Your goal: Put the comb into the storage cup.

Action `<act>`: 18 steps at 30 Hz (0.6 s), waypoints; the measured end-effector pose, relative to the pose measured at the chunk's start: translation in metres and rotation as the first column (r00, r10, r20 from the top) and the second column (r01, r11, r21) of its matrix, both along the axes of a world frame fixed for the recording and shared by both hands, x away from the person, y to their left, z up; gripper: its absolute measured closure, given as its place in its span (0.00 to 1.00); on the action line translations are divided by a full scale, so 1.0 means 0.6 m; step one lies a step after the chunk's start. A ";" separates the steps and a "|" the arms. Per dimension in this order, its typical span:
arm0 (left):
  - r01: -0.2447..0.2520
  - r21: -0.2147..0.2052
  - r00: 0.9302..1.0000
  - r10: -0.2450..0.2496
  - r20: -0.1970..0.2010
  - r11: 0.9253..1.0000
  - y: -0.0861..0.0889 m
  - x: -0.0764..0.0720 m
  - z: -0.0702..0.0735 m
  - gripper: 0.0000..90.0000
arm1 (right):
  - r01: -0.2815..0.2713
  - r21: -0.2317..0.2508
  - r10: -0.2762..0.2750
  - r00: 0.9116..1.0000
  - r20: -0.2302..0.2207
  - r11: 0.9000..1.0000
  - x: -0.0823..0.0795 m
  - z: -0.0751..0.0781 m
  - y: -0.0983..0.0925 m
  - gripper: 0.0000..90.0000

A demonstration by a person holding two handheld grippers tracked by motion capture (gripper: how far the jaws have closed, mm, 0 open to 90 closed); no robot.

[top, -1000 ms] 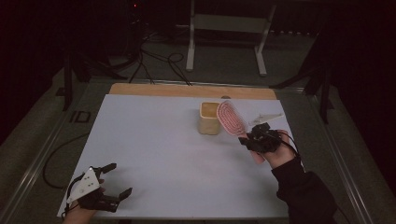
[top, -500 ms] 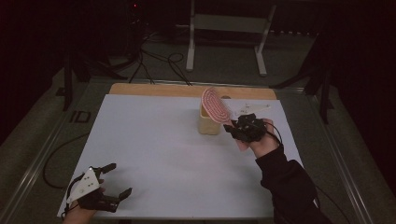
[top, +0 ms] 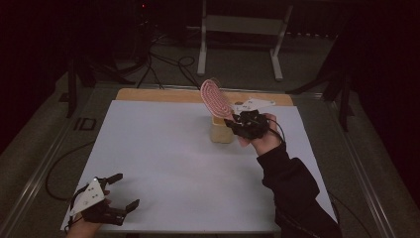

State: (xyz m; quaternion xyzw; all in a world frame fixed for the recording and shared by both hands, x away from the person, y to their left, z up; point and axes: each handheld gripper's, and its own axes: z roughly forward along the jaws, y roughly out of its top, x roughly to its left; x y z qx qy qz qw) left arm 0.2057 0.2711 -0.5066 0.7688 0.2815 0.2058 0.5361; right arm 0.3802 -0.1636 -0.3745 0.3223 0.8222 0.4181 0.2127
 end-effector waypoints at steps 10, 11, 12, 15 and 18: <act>-0.001 -0.007 1.000 0.001 0.001 1.000 0.001 -0.001 0.000 0.00 | -0.022 0.043 0.020 0.999 0.032 0.999 0.027 0.014 0.024 0.78; 0.000 -0.005 1.000 0.000 0.001 1.000 0.002 -0.001 0.000 0.00 | -0.026 0.045 0.024 0.999 0.038 0.999 0.030 0.015 0.026 0.78; 0.000 -0.005 1.000 0.000 0.001 1.000 0.002 -0.001 0.000 0.00 | -0.027 0.050 0.024 0.998 0.050 0.998 0.034 0.016 0.029 0.78; -0.001 -0.005 1.000 0.001 0.001 1.000 0.002 -0.001 0.000 0.00 | -0.017 0.064 0.014 0.999 0.042 0.998 0.045 0.019 0.037 0.78; -0.002 -0.012 1.000 0.002 0.001 1.000 0.004 -0.001 0.000 0.00 | -0.015 0.060 0.012 0.999 0.048 0.998 0.049 0.019 0.042 0.78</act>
